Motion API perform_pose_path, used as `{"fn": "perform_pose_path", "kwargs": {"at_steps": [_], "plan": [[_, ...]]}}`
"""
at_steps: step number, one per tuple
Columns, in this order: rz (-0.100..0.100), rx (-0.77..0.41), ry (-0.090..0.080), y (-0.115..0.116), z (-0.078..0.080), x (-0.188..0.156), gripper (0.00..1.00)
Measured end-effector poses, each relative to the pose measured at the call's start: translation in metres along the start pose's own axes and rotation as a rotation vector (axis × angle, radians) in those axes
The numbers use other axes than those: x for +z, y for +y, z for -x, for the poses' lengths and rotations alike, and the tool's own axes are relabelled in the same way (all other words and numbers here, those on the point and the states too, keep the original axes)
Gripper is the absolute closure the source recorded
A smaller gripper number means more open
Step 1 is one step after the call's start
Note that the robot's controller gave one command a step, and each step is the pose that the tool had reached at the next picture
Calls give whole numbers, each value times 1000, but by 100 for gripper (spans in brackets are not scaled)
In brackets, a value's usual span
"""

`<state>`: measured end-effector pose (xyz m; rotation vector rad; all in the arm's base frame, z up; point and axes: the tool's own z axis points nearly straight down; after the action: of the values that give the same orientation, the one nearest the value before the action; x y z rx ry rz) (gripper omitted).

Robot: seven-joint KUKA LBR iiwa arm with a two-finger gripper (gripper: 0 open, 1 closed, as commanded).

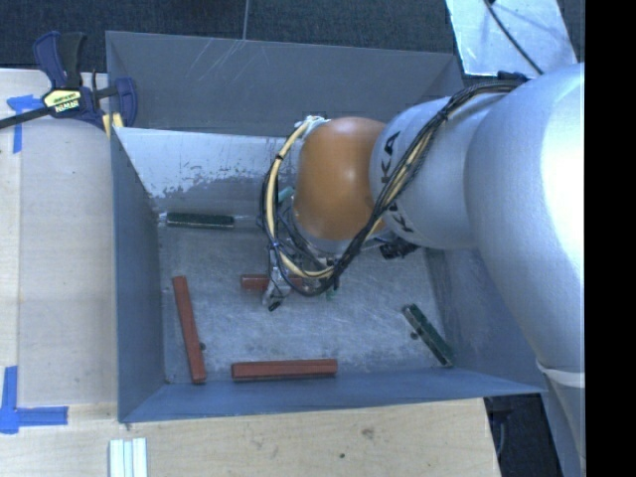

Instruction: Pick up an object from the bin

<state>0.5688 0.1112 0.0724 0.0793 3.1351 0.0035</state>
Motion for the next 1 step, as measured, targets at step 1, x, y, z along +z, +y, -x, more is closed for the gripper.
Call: {"fn": "perform_pose_path", "kwargs": {"at_steps": [1], "plan": [[0, 0, 0, 0, 0, 0, 100]]}}
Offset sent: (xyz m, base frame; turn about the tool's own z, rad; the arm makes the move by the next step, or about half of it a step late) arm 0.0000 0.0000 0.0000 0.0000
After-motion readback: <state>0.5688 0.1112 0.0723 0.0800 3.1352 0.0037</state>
